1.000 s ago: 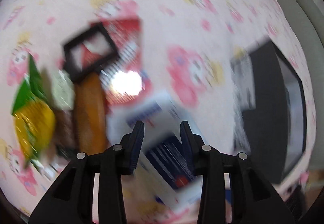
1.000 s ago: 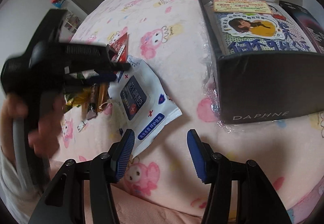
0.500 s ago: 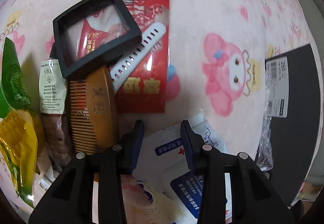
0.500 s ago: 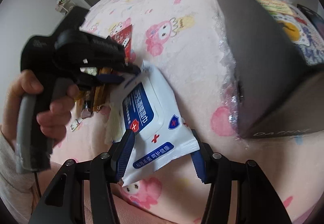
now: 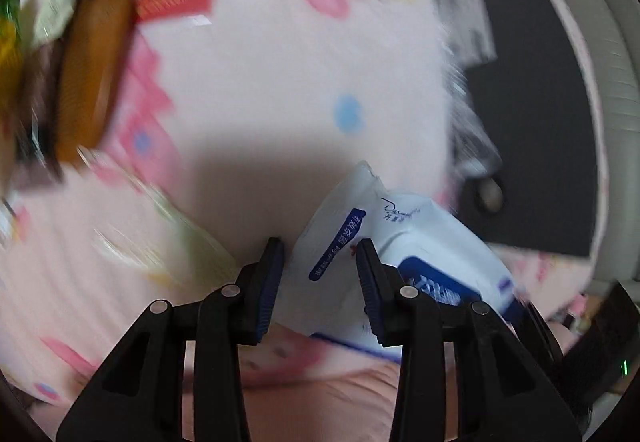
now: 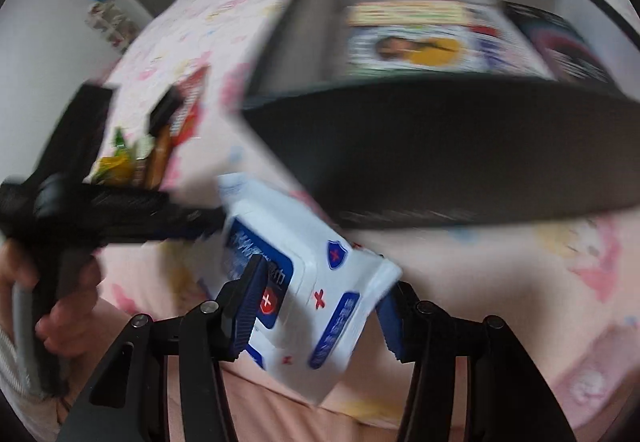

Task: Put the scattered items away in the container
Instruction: 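Lift the wipes pack with the left tool and carry it toward the shoebox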

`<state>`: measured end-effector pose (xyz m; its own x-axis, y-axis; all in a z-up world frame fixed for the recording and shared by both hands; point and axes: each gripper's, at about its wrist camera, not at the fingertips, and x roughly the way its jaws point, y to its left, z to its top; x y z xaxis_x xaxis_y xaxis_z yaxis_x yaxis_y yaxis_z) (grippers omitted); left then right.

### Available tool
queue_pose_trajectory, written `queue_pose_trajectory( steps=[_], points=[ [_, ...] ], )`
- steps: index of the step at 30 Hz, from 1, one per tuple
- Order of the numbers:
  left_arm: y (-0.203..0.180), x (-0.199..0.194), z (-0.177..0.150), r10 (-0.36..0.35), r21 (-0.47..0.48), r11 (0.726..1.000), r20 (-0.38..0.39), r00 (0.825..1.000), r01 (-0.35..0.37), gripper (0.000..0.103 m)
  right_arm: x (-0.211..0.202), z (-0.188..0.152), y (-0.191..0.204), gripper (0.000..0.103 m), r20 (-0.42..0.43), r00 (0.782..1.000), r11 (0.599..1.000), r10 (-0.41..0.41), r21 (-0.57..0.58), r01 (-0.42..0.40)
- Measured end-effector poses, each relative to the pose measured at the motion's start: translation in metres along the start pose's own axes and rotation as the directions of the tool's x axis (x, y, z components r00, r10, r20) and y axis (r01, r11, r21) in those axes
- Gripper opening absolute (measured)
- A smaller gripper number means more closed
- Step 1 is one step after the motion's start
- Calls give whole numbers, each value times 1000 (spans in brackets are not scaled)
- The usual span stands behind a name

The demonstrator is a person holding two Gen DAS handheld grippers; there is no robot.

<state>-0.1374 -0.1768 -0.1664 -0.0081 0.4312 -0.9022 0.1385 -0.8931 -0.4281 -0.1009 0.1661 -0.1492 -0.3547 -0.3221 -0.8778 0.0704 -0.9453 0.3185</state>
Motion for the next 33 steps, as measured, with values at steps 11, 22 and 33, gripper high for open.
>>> queue_pose_trajectory(
  steps=[11, 22, 33],
  points=[
    [12, -23, -7, 42, 43, 998, 61, 997, -45, 38, -7, -15, -28, 48, -47, 996, 995, -74, 59, 77],
    [23, -47, -31, 64, 156, 985, 43, 997, -70, 36, -21, -15, -33, 49, 33, 996, 992, -88, 91, 85],
    [53, -73, -30, 34, 190, 981, 15, 999, -36, 30, -24, -17, -31, 54, 7, 998, 995, -58, 85, 57]
  ],
)
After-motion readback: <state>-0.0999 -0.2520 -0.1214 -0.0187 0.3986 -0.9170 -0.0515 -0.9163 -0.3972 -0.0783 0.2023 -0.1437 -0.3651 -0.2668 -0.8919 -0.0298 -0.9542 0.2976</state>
